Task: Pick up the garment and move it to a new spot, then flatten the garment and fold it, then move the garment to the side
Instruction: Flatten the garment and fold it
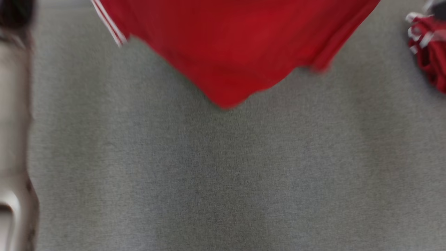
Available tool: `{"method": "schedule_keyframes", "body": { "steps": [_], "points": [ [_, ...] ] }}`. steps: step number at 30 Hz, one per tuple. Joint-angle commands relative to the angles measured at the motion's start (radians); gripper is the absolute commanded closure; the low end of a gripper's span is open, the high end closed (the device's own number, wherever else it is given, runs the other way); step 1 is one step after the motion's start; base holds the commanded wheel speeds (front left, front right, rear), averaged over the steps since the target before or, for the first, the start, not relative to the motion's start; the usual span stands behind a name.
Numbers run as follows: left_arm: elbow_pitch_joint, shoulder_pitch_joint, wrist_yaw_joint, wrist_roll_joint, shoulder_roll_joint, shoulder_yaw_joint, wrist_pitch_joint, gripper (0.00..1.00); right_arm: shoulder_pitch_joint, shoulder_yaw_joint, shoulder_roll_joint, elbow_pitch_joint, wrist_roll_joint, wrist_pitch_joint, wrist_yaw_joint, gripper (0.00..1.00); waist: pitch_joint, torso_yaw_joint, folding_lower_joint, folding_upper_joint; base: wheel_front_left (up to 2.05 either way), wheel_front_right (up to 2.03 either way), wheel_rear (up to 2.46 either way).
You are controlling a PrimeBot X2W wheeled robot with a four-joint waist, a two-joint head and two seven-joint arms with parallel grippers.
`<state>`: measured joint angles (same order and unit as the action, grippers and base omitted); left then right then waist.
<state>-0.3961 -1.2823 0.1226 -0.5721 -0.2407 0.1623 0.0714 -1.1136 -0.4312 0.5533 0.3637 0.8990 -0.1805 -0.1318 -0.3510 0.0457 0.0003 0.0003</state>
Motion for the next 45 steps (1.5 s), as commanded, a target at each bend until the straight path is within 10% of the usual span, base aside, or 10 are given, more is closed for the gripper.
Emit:
{"method": "schedule_keyframes", "body": {
  "steps": [1,17,45],
  "points": [
    [-0.042,-0.096,-0.011,-0.021,0.009,-0.022,-0.014,1.0,-0.09,0.004,0.004,0.023,0.021,0.012,0.003,1.0,-0.172,0.011,-0.0003,-0.0003,0.0,0.0,0.0],
    [-0.433,-0.777,-0.023,0.07,0.001,0.015,-0.075,1.0,-0.763,-0.145,-0.031,0.344,0.01,0.063,0.003,1.0,-0.283,0.019,-0.0003,-0.0003,0.0,0.0,0.0],
    [-0.713,-0.906,0.006,0.047,-0.003,0.091,-0.203,1.0,-0.909,-0.426,-0.016,0.492,0.154,-0.025,0.003,1.0,-0.341,0.007,-0.0003,-0.0003,0.0,0.0,0.0]
  ]
}}
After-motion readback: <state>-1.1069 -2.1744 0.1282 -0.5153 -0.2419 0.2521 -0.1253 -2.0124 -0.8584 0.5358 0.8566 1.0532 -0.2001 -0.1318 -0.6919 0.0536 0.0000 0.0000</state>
